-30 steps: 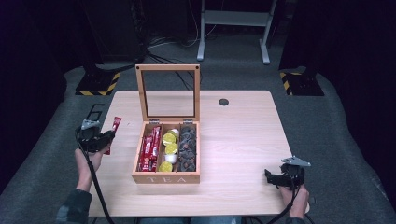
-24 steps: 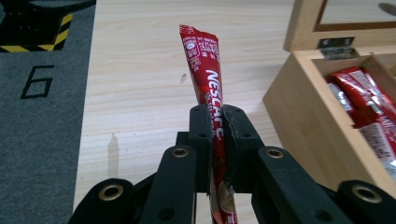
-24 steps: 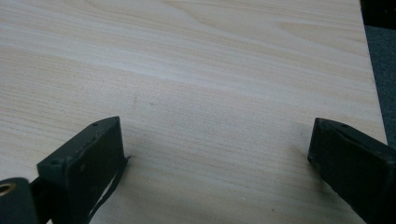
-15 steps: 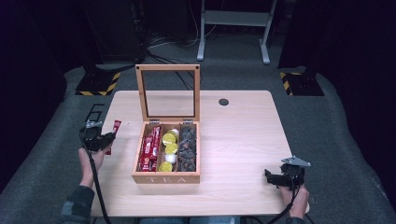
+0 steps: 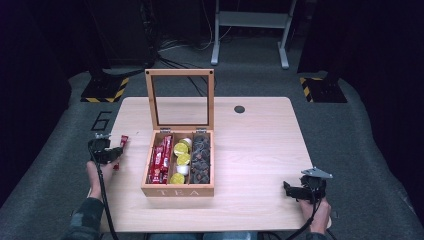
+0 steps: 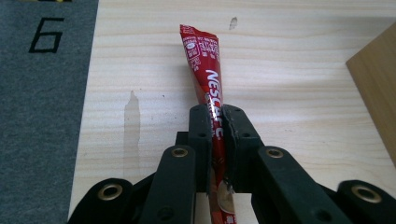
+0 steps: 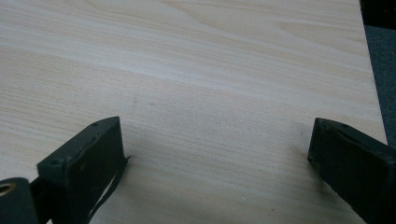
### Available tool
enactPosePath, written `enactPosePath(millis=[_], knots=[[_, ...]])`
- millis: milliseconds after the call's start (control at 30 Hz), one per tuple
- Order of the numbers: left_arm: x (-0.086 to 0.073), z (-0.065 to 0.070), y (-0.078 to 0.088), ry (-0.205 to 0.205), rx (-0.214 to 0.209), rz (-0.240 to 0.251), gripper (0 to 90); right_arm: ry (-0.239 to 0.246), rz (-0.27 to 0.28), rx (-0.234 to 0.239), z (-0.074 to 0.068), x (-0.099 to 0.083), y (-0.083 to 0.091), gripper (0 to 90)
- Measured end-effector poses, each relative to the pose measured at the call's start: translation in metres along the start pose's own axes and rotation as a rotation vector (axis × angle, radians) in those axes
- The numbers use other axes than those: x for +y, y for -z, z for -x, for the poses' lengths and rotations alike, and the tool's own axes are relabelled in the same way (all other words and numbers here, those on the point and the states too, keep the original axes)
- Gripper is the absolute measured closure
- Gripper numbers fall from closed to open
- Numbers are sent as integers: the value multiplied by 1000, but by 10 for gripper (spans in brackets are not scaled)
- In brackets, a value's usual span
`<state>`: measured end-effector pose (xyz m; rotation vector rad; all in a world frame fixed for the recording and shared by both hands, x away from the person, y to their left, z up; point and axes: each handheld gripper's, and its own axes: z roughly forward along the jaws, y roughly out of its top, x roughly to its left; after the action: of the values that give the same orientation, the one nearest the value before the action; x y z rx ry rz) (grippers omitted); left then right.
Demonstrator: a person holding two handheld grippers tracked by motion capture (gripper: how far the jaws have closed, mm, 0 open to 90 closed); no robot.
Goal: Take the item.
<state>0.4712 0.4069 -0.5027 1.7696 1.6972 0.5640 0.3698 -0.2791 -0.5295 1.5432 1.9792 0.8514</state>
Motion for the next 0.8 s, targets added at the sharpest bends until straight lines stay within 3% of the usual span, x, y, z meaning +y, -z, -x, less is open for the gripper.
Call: enactPosePath(millis=[133,400,467,500,567,800], knots=[[-1,-2,-3,11,4,-3,776,-1,0,-1,0,0,0,29],[-2,-8,9,35,-31,15,383,-3,2,-4,0,0,0,29],[-2,-8,11,26,-33,14,296,-3,2,-4,0,0,0,29],[-4,-6,15,-8,-18,22,275,-3,2,-5,0,0,0,29],[-7,-5,20,-10,-9,31,208,-4,2,-5,0,0,0,29],[-15,0,41,-34,-26,67,144,-3,0,-2,0,0,0,30]])
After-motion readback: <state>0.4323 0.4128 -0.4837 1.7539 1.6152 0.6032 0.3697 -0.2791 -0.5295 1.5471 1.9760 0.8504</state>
